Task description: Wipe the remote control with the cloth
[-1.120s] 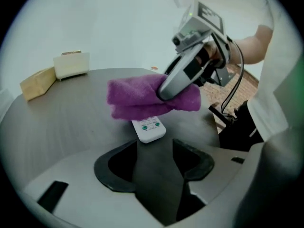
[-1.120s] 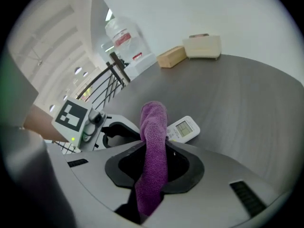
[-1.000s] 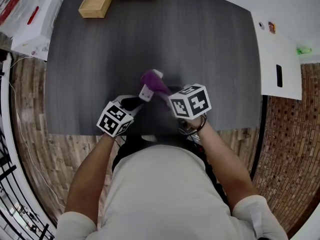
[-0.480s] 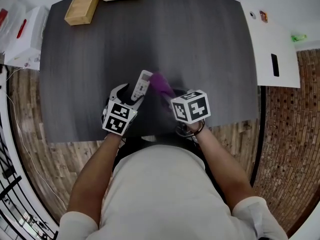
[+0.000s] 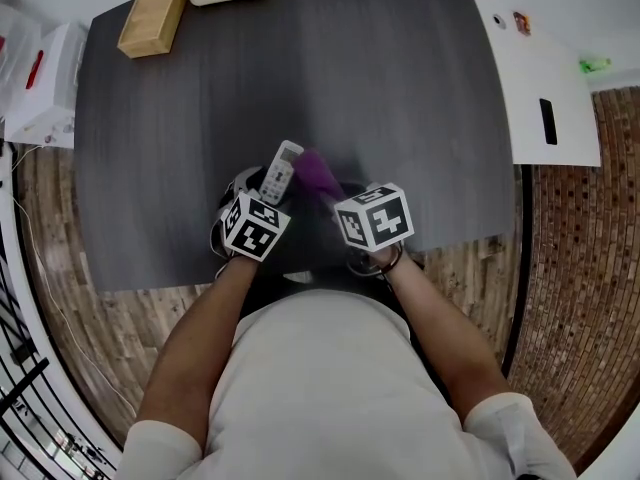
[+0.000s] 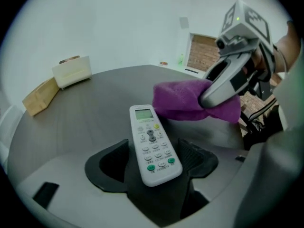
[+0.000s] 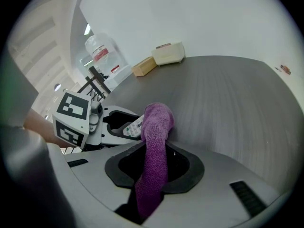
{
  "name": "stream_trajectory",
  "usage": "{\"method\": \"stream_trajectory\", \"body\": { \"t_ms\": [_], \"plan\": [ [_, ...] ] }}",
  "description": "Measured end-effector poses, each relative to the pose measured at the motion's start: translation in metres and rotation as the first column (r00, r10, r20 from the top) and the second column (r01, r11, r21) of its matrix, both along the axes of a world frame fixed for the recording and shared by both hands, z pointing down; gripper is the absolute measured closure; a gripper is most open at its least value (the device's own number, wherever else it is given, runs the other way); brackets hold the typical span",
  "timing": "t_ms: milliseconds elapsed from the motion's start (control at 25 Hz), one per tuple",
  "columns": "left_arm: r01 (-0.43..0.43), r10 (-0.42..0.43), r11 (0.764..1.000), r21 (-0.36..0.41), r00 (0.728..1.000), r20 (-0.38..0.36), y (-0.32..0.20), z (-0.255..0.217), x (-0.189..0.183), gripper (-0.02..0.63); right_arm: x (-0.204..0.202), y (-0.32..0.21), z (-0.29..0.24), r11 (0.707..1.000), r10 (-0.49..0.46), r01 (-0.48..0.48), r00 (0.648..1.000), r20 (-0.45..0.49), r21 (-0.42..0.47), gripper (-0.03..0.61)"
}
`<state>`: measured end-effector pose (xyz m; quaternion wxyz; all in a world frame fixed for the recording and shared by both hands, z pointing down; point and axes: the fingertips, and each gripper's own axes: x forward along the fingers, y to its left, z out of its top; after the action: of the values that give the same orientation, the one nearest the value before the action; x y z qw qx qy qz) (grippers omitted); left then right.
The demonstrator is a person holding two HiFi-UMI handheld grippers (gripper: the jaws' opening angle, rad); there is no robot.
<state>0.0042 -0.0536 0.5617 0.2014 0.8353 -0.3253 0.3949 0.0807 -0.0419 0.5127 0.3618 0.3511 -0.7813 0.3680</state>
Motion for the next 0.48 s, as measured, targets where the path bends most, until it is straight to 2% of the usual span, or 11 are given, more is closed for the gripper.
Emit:
{"method": "stream_trajectory", "body": {
  "t_ms": [80, 120, 200, 280, 320, 360, 400, 440, 480],
  "plan": [
    [0.028, -0.028, 1.000, -0.002, 0.999, -0.029, -0.002, -0.001, -0.003, 0.316, 0.000, -0.001, 0.000, 1.000, -0.009, 0.009, 1.000, -0.004, 0.005, 0.491],
    [0.040, -0.040, 0.999, -0.012, 0.998, -0.053, -0.003, -0.002, -0.005, 0.356, 0.000, 0.000, 0.000, 1.000, -0.012, 0.012, 1.000, -0.006, 0.007, 0.491],
    [0.044, -0.049, 0.998, -0.045, 0.993, -0.107, -0.002, -0.004, -0.007, 0.360, 0.001, 0.000, 0.000, 1.000, -0.013, 0.013, 1.000, -0.006, 0.009, 0.491],
    [0.045, -0.064, 0.993, -0.107, 0.981, -0.184, 0.002, -0.007, -0.005, 0.363, 0.002, 0.001, -0.001, 1.000, -0.011, 0.012, 1.000, -0.006, 0.010, 0.490],
    [0.054, -0.094, 0.985, -0.162, 0.965, -0.246, 0.006, -0.010, -0.004, 0.364, 0.002, 0.001, -0.002, 1.000, -0.012, 0.012, 1.000, -0.005, 0.013, 0.489],
    [0.068, -0.146, 0.969, -0.236, 0.933, -0.329, 0.011, -0.015, -0.002, 0.364, 0.002, 0.001, -0.004, 1.000, -0.014, 0.014, 1.000, -0.004, 0.017, 0.489],
    [0.081, -0.223, 0.942, -0.327, 0.878, -0.423, 0.016, -0.021, 0.001, 0.364, 0.001, 0.001, -0.005, 1.000, -0.018, 0.018, 1.000, -0.002, 0.023, 0.491],
    [0.086, -0.316, 0.902, -0.422, 0.799, -0.512, 0.021, -0.028, 0.003, 0.364, 0.000, 0.001, -0.007, 0.999, -0.022, 0.022, 1.000, 0.000, 0.029, 0.490],
    [0.079, -0.408, 0.857, -0.509, 0.706, -0.579, 0.025, -0.034, 0.004, 0.364, -0.001, 0.001, -0.008, 0.999, -0.026, 0.026, 1.000, 0.003, 0.034, 0.490]
  ]
}}
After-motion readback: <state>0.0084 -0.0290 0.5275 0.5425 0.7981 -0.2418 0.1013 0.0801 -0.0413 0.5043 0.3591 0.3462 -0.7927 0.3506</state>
